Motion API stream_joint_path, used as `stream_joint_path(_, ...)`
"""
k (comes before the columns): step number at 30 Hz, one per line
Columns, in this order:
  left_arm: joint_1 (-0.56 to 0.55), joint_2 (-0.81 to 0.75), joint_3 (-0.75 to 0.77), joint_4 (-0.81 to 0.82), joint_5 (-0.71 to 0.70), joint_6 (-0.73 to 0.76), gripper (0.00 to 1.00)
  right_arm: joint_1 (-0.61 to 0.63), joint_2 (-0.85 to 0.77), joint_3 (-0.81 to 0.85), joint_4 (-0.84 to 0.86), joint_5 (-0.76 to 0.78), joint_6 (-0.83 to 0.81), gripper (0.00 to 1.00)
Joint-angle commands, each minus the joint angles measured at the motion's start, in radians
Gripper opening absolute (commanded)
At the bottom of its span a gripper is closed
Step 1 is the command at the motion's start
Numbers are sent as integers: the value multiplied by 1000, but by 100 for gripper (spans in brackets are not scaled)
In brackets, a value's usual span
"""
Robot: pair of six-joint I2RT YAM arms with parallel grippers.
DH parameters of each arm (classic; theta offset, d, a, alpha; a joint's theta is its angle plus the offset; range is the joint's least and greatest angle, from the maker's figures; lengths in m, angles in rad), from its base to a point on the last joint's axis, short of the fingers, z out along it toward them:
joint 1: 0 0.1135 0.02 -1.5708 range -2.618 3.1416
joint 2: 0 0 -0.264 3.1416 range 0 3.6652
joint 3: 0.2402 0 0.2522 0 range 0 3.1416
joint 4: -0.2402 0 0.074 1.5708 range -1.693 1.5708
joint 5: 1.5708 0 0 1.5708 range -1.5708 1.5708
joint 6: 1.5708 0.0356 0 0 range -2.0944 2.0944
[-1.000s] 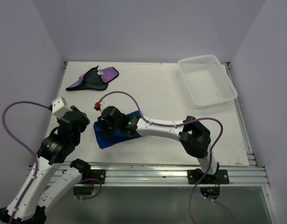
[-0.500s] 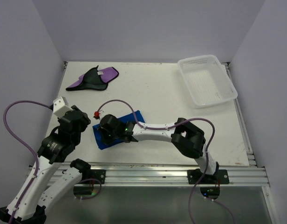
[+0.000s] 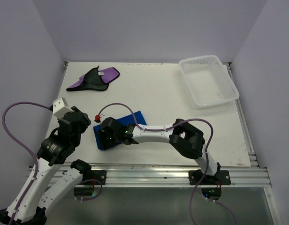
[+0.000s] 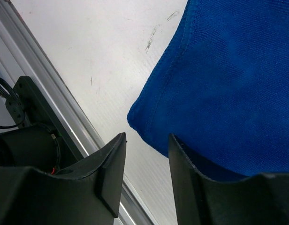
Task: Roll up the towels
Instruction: Fold the towel
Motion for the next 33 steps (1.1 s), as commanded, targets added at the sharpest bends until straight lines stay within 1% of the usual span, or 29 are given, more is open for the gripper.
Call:
stream_joint_path(1, -2, -1, 13, 29, 3, 8, 43, 7, -68, -5, 37, -32, 1, 46)
stream_joint_path(2, -1, 2, 13, 30, 6, 2, 43, 7, -80, -22, 37, -20, -4, 47)
stream_joint_path(4, -2, 7, 5, 35, 13, -2, 43, 6, -116, -46, 28, 4, -10, 46)
stream_joint_path(5, -2, 8, -1, 35, 22, -3, 43, 6, -128, -78, 24, 41, -13, 39)
stream_joint_path(8, -2, 19, -27, 41, 48, -21, 43, -3, -195, -157, 11, 124, -11, 14)
stream_joint_path(9, -2, 21, -48, 58, 60, -28, 43, -11, -214, -178, 9, 135, -13, 12)
stream_joint_path(12, -2, 31, -97, 108, 120, -38, 41, -55, -280, -256, 9, 150, -4, 12)
stream_joint_path(14, -2, 48, -122, 148, 175, -40, 33, -94, -336, -312, 11, 158, -4, 15)
stream_joint_path(15, -2, 56, -152, 208, 198, -32, 30, -109, -360, -329, 11, 163, -4, 16)
stream_joint_path(16, -2, 73, -168, 232, 219, -26, 21, -126, -378, -347, 12, 164, -2, 17)
stream_joint_path(17, -2, 83, -180, 260, 259, -15, 15, -161, -395, -378, 14, 164, 4, 17)
stream_joint_path(18, -2, 94, -209, 285, 276, -14, 11, -178, -430, -393, 17, 166, 8, 17)
stream_joint_path(19, -2, 120, -223, 329, 289, -14, 1, -198, -442, -407, 21, 167, 13, 14)
stream_joint_path(20, -2, 135, -239, 348, 301, -18, 0, -236, -453, -425, 23, 169, 22, 8)
stream_joint_path(22, -2, 177, -283, 384, 307, -37, 0, -279, -469, -433, 23, 172, 27, 0)
stream_joint_path(24, -2, 201, -323, 415, 312, -54, 0, -299, -467, -427, 17, 178, 21, 0)
stream_joint_path(29, -2, 257, -412, 506, 312, -78, 0, -339, -387, -346, -22, 170, 16, 0)
stream_joint_path(33, -2, 317, -423, 535, 278, -84, 0, -355, -346, -312, -11, 146, 16, 0)
